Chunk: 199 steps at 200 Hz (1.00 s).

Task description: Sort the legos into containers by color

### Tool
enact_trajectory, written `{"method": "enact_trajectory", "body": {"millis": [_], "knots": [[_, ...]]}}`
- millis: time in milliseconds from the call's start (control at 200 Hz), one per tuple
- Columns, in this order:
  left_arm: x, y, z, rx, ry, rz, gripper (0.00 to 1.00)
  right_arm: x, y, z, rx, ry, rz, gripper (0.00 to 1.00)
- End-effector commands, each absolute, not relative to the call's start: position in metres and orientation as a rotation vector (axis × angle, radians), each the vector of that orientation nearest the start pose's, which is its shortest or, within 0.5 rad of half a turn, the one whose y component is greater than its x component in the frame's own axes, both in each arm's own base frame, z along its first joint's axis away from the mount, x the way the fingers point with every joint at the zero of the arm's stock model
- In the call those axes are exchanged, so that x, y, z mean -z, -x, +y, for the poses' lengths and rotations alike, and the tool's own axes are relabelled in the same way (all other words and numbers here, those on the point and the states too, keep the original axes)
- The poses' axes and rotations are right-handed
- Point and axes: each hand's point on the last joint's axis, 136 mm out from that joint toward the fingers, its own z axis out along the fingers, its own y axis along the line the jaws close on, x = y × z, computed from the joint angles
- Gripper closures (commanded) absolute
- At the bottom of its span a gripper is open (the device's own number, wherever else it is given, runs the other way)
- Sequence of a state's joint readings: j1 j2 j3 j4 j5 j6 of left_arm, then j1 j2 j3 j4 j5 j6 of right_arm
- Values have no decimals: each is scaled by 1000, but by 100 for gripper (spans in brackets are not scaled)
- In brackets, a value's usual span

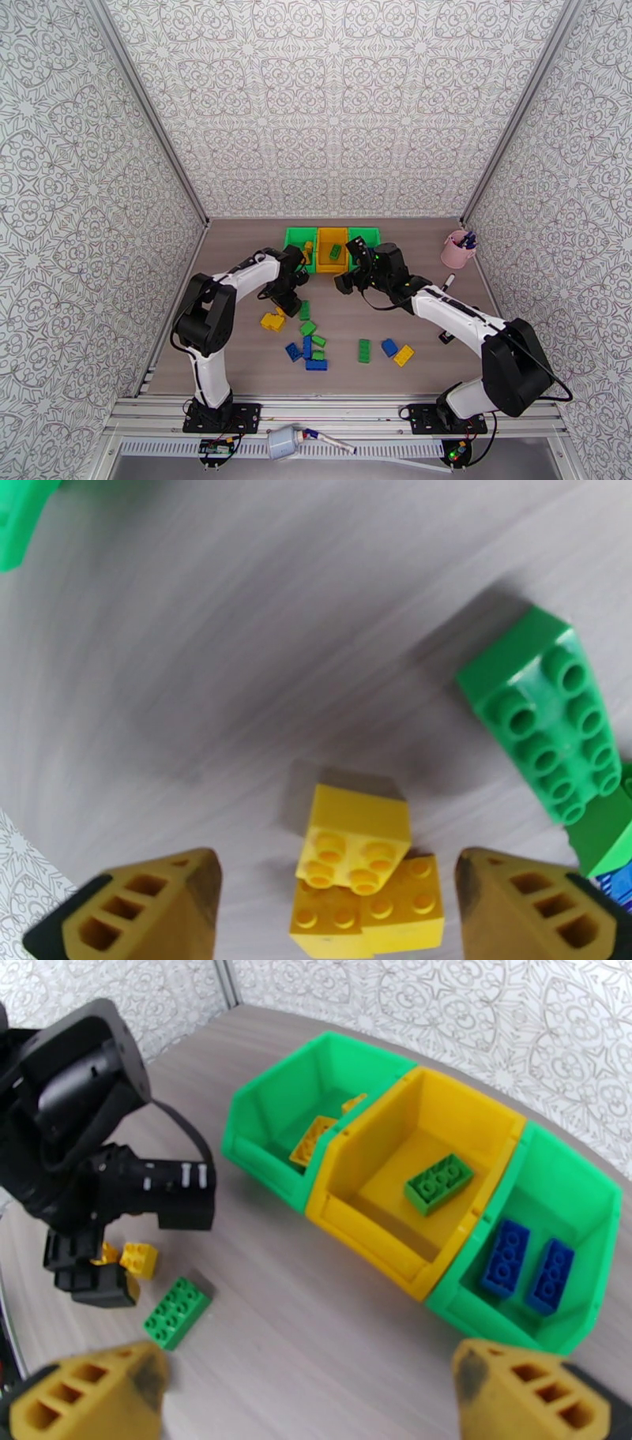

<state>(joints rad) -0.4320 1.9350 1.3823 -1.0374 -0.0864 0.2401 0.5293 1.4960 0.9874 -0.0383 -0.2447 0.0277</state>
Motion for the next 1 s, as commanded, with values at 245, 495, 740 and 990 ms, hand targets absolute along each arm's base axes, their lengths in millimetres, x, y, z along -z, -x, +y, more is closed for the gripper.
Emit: {"method": "enact_trajectory", "body": {"millis": [245, 495, 740, 990], "knots": [[-27, -318, -132, -142, -1063, 3028, 40, -189, -370, 270, -592, 697, 2039, 0], [-25, -316, -132, -126, -1052, 3053, 71, -187, -369, 270, -594, 698, 2043, 0], [-41, -320, -136, -101, -1003, 3005, 71, -190, -369, 270, -601, 697, 2036, 0], [-80, -347, -150, 1, -819, 2822, 73, -194, -366, 270, -621, 678, 2019, 0]]}}
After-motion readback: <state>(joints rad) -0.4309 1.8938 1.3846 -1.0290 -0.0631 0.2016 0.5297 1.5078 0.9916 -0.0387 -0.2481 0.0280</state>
